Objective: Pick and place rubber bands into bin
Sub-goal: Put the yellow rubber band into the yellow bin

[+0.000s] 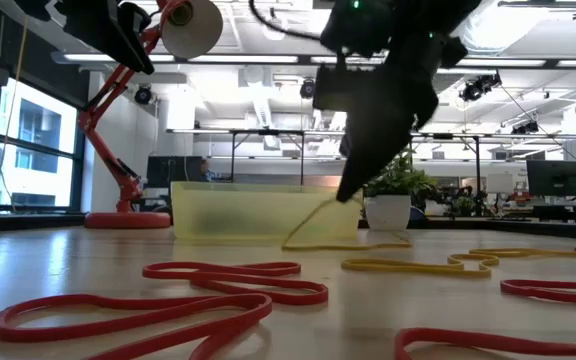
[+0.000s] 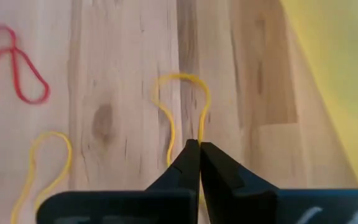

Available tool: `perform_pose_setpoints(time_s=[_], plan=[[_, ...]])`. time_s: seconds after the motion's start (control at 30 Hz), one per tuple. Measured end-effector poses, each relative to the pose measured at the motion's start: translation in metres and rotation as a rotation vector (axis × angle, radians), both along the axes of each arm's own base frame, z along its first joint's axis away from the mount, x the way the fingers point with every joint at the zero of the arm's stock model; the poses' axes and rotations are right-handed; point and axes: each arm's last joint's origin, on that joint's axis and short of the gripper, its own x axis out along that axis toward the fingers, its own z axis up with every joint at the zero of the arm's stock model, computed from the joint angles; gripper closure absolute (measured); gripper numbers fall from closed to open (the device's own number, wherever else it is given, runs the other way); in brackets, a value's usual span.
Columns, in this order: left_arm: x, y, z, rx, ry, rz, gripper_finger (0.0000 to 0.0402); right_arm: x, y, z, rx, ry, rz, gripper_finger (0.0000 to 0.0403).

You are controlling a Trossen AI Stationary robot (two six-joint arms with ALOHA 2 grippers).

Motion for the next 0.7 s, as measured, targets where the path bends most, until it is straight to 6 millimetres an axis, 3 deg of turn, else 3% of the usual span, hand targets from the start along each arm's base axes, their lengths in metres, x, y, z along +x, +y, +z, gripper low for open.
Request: perform_pose_setpoints(time_s=[0.2,0.57,0.7], plan=[[0.000,0.000,0.000,0.008,-0.001,0.006,0.0266,-0.003,-0.005,0.014,-0.018,-0.045,-0.009,0.0402],[0.000,0.000,0.000,-0.002,-0.007,0.018,0.0266,-0.004,-0.008,0.019,-0.048,-0.060,-0.015,0.0403],[0.000,0.000,0.000,-0.006,-0.010,0.022,0.0266,-0.007,-0.009,0.031,-0.072,-0.101,-0.025,0.0403]])
